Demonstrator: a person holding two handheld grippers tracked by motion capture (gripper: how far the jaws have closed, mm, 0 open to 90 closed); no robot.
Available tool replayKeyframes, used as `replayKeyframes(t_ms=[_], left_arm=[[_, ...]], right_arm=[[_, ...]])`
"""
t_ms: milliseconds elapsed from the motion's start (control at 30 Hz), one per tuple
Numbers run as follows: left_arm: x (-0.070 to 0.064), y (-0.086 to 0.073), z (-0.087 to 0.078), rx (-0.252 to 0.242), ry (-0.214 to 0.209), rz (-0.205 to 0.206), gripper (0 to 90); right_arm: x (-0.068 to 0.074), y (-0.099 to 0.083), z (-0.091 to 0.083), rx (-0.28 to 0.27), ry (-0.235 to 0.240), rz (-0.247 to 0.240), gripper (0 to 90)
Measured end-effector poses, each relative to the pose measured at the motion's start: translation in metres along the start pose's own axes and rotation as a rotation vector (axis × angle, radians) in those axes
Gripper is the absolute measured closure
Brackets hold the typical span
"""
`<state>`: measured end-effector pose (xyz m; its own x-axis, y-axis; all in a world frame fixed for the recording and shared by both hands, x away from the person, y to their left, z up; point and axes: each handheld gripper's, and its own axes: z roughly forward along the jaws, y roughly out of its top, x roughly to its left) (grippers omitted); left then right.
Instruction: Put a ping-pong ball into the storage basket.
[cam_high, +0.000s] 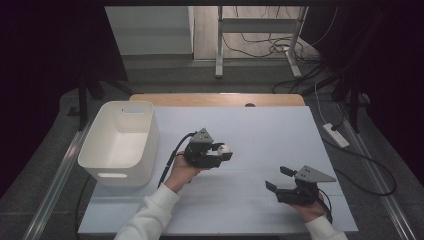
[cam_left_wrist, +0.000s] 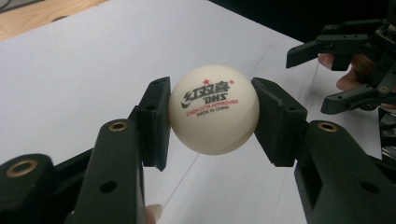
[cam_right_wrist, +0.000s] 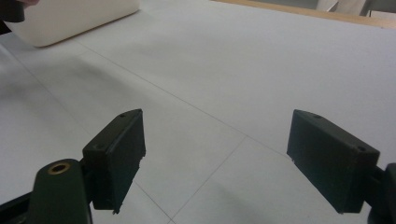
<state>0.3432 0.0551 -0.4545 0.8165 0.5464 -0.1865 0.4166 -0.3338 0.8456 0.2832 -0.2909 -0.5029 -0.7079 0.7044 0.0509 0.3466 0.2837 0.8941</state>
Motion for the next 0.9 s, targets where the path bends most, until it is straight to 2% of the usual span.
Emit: replayKeyframes(t_ms=[467,900], left_arm=[[0.006,0.001,-0.013,-0.030,0.016,-0.018,50.8],[0.006,0.004,-0.023,-0.056,0.029,-0.018,50.8]], right_arm=[[0.000,0.000,0.000,0.001,-0.001,-0.002,19.1],[0.000,0.000,0.000,0.001,-0.003,0.000,19.2]])
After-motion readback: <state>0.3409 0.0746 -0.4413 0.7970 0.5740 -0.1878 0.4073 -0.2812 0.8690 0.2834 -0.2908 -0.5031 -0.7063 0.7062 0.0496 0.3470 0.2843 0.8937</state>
